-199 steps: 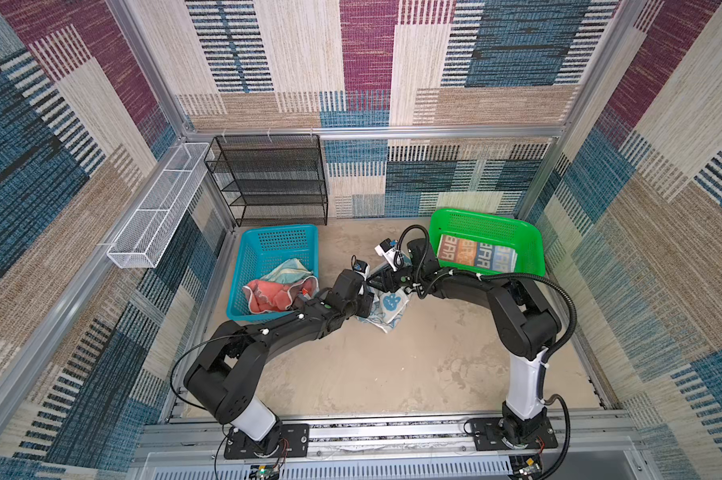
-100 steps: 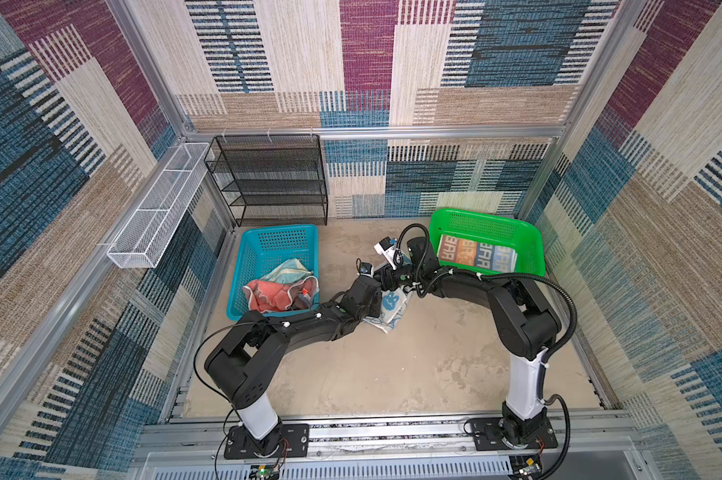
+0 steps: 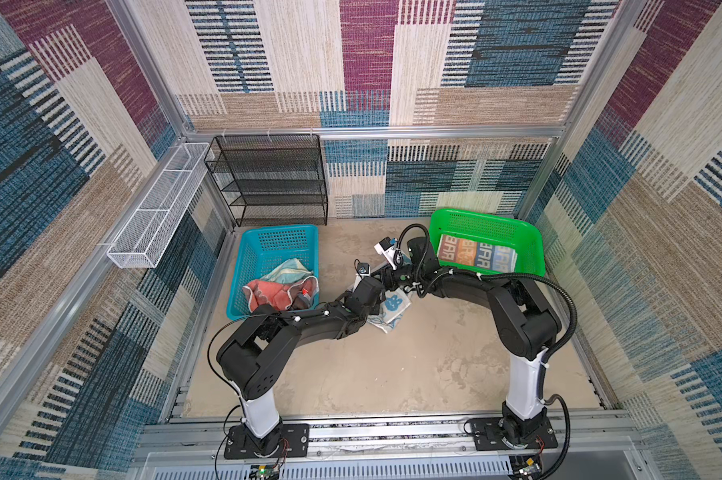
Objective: Fold and stack the towels
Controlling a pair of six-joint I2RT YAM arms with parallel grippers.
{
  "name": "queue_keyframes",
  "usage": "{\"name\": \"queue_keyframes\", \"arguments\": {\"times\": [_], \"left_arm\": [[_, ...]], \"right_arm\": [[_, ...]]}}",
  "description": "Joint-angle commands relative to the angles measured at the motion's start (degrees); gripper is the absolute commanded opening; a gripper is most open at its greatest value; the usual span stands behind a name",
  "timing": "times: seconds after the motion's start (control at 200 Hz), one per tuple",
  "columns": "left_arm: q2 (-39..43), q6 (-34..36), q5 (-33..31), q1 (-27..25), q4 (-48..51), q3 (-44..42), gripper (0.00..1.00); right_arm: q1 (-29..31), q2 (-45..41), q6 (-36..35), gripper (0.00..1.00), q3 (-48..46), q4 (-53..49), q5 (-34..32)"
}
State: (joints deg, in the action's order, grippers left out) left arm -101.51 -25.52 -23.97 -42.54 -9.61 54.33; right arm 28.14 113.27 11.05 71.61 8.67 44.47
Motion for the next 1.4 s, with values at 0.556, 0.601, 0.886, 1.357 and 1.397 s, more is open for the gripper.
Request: {"name": "queue_keyframes", "arguments": {"times": [0.556,0.601,0.886,1.357,1.397], "left_arm": [[7.5,8.7,-3.6,0.1,2.6,-3.3,0.00],[8.0,9.1,-3.9,0.1,3.3,-3.3,0.00],[9.4,9.4,-5.1,0.1,5.0,-4.6,0.00],[7.8,8.7,-3.9,0.1,5.0,-4.3,0.00],[7.6,8.7,-4.0,0.1,5.0,-4.2,0.00]], "right_arm": [[-5.0,-13.7,-9.2,0.46,-11.8,-10.2,-20.1],[-5.5,-15.1,-9.9,0.46,-13.4,-10.8,-21.2],[-6.2,-17.4,-11.0,0.45,-19.3,-12.2,-24.0],[-6.2,-9.0,-9.5,0.46,-17.0,-6.1,-18.6],[-6.3,-8.7,-9.5,0.46,-16.7,-5.9,-18.6]]}}
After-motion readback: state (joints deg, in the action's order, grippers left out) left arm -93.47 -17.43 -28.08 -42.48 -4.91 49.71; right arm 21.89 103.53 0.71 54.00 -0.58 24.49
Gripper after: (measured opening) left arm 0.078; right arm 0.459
